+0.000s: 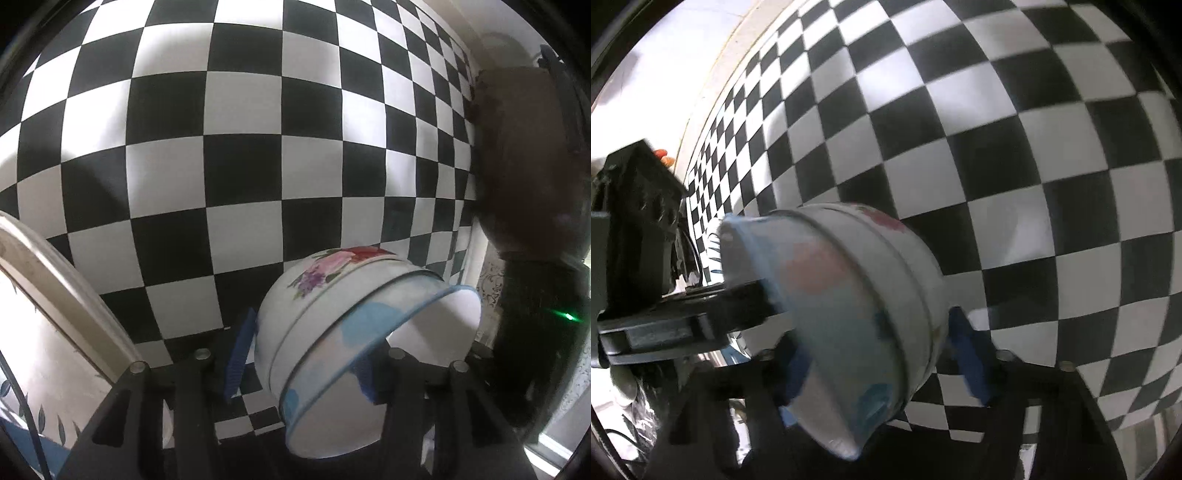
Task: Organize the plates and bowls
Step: 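Lift the nested bowls with both grippers and tilt them over the plate stack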
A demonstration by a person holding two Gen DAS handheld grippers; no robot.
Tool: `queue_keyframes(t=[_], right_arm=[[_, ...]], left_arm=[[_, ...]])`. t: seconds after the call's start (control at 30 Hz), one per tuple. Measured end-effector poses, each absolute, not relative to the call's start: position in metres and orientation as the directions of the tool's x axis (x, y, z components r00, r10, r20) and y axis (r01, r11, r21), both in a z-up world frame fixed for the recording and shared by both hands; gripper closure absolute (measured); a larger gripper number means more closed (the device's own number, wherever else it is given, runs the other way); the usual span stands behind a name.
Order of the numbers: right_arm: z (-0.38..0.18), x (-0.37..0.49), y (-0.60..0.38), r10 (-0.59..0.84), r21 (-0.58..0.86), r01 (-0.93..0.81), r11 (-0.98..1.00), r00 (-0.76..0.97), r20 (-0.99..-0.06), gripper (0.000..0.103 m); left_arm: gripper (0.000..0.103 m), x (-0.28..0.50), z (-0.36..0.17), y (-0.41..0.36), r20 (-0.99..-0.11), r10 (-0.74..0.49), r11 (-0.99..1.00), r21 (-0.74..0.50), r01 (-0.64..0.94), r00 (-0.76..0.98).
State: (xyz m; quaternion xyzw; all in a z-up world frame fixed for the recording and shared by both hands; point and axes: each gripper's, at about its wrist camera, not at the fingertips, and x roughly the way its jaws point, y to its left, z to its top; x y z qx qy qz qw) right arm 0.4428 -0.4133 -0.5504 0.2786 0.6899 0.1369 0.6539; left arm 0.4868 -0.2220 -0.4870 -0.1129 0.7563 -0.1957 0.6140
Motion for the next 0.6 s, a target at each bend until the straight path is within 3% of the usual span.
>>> queue_keyframes(t=[0.6], right_arm=[[-0.552,0.44,-0.404,0.581,0.588,0.165,0.792,0.094,-0.809,0.049]], left_arm=[[0.059,0.472,-0.469,-0.222,-0.9,-0.423,0.885,-0.436,0.163,-0.109]])
